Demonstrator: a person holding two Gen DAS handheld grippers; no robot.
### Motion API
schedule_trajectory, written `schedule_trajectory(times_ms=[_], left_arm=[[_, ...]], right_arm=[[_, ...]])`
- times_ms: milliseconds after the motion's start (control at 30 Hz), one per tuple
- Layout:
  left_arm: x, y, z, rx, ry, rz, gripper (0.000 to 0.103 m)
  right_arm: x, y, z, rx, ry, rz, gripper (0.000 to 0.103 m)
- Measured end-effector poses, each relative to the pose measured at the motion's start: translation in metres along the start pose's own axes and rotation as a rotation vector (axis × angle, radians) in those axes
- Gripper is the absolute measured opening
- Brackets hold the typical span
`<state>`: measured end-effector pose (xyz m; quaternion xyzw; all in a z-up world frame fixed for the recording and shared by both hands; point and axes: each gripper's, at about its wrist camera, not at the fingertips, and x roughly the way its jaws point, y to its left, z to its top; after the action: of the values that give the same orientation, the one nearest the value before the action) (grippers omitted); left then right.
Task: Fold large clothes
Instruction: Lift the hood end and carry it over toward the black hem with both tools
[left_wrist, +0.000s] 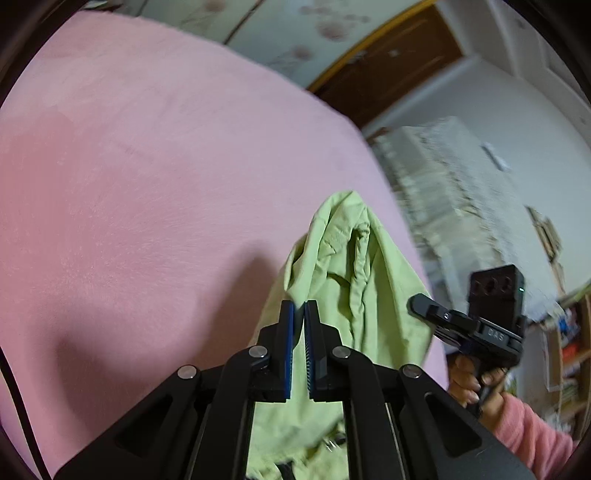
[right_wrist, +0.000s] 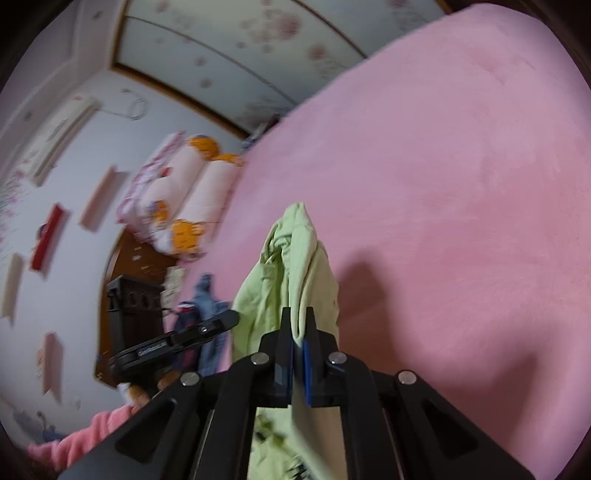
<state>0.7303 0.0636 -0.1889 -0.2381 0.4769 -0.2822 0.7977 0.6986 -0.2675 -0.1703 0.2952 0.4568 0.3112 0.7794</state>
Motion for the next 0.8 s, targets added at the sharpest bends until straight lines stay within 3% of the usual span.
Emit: schedule_trajectory(times_ms=[167, 367, 567, 800], left_arm=[[-0.057, -0.018, -0.027, 0.029, 0.002, -0.094, 0.003], [-0.117, -0.029, -0.092, 0.034, 0.039, -0.182, 0.003], [-0.143, -0.026, -0.171, 0.062, 0.136, -0.153, 0.003], [-0.125, -0.019, -0.263, 0.093, 0.298, -0.003, 0.003]], right_arm=[[-0.038, 0.034, -0.028, -0.048, -0.012, 0.085, 0.003], [-0.080, 0.065, -0.087, -0.075, 0.007, 0.199, 0.003], [-0.097, 0.076, -0.159, -0.131, 0.099, 0.182, 0.003], [-0.088, 0.059, -0.235, -0.127, 0.208, 0.075, 0.004]])
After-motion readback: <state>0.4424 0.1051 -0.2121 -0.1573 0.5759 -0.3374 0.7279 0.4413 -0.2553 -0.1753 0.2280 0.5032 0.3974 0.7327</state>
